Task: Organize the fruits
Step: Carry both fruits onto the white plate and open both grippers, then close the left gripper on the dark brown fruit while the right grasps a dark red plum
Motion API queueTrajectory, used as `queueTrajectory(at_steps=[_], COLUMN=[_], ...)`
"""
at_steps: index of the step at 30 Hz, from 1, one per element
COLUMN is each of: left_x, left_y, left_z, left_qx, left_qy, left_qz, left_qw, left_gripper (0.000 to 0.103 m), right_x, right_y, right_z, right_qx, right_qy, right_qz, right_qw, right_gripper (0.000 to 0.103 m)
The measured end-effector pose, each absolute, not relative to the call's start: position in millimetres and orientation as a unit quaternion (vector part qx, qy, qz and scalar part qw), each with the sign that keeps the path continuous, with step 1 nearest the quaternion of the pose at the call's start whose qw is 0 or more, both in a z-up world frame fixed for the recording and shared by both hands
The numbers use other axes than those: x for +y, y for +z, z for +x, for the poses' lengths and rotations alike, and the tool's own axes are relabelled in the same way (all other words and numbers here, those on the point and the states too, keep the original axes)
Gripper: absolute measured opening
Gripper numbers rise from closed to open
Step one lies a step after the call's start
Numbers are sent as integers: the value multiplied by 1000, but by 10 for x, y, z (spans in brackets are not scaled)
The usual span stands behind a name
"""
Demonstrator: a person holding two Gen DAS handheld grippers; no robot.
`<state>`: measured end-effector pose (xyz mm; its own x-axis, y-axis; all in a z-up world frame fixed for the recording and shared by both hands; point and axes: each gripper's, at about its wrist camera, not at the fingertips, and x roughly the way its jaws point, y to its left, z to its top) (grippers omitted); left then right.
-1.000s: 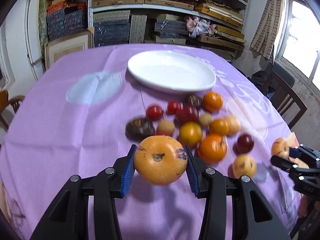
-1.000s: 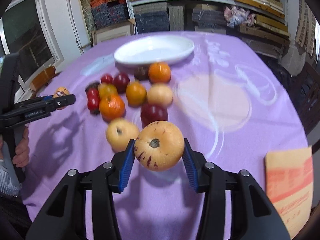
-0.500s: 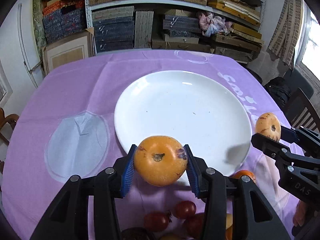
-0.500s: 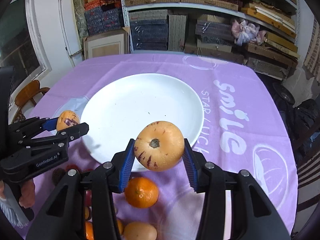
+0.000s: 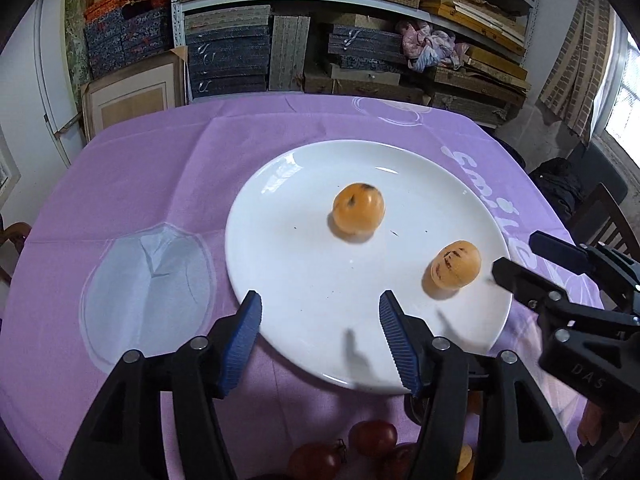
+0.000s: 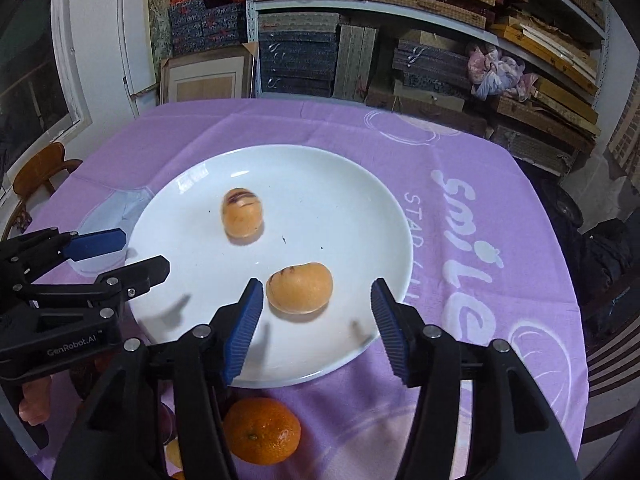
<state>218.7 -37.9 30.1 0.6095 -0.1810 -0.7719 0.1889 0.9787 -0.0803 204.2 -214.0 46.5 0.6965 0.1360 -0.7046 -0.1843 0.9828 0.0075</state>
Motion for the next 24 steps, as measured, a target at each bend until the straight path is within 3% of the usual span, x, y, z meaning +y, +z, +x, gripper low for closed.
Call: queueTrajectory(at_steps=[1, 3, 4, 6, 10, 16, 24], left_x=[-343, -232, -181, -56, 129, 239, 353], left_y=[330, 422, 464, 541, 525, 208, -12], left_z=[2148, 2008, 1926, 1698, 1225, 713, 885], left_qx=[428, 418, 411, 394, 377, 367, 392], left_qy=[-101, -96, -93, -84, -69, -78, -35], left_qz=[1, -5, -6, -8, -9, -21, -20], left_qw=[898, 904, 907, 915, 924, 927, 919], left_gripper=[62, 68, 70, 81, 91, 94, 94], right_x=[-2193, -2336, -2406, -2489, -2645, -2782, -2986], right_y=[569, 804, 903, 1029, 969, 521, 286], right_z=[1939, 1646, 1470, 1135, 609, 55, -169], right_qx=[365, 317, 286, 251, 235, 238, 234], right_qy=[91, 106, 113, 99, 53, 38, 48], right_qz=[-16, 13, 19, 4, -10, 16, 77], right_qw=[926, 942, 951, 963, 970, 970, 968], right_gripper=[60, 91, 98, 99, 99, 99, 99])
